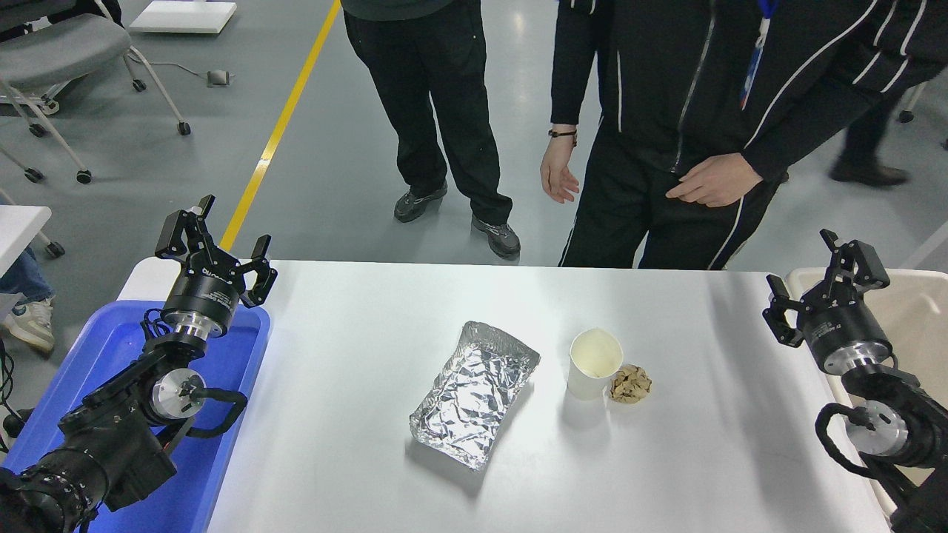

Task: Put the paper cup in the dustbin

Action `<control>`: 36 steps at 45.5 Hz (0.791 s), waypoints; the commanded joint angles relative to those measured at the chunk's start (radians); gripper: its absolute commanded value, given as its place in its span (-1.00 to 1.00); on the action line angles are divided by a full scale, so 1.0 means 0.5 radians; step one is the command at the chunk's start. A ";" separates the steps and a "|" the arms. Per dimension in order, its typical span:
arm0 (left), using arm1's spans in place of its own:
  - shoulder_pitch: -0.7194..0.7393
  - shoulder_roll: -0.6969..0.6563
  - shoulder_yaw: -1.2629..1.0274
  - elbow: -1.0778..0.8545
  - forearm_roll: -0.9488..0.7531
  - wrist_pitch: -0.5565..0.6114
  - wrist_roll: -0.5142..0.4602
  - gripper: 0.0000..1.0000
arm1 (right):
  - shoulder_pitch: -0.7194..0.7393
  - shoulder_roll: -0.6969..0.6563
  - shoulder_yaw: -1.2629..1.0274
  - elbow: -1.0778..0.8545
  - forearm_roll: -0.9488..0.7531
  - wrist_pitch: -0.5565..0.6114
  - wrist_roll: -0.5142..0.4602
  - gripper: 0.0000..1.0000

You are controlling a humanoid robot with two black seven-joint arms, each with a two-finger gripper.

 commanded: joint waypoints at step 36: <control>0.000 0.000 0.000 0.000 0.000 0.000 0.000 1.00 | -0.027 -0.056 0.002 0.006 0.000 0.000 0.156 0.99</control>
